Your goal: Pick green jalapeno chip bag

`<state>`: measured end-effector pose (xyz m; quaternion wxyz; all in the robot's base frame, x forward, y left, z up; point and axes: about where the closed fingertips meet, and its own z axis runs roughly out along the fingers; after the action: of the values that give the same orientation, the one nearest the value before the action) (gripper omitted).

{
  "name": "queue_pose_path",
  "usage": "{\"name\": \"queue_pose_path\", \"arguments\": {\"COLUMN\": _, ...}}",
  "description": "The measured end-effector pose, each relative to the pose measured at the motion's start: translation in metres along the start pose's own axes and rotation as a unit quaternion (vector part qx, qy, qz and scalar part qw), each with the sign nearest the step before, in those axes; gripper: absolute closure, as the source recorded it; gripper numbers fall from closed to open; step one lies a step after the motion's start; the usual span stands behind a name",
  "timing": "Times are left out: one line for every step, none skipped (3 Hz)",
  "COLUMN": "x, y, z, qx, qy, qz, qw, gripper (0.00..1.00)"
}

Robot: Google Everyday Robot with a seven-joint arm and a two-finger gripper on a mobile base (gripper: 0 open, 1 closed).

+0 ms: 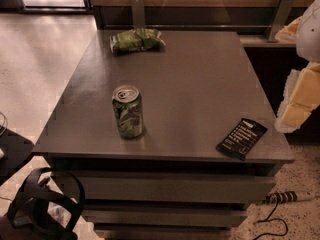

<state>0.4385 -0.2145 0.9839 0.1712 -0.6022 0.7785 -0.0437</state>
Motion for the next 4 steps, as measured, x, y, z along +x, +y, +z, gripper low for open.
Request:
{"name": "queue_pose_path", "arguments": {"x": -0.001, "y": -0.001, "z": 0.0, "qx": 0.001, "qy": -0.001, "qz": 0.0, "qw": 1.0, "gripper": 0.0}}
{"name": "queue_pose_path", "arguments": {"x": -0.021, "y": -0.029, "z": 0.002, "qx": 0.014, "qy": -0.022, "qz": 0.01, "qw": 0.9996, "gripper": 0.0}}
{"name": "queue_pose_path", "arguments": {"x": -0.05, "y": -0.048, "z": 0.015, "qx": 0.022, "qy": -0.074, "qz": 0.053, "qw": 0.9956, "gripper": 0.0}}
{"name": "queue_pose_path", "arguments": {"x": -0.08, "y": -0.064, "z": 0.048, "qx": 0.028, "qy": -0.15, "qz": 0.1, "qw": 0.9831, "gripper": 0.0}}
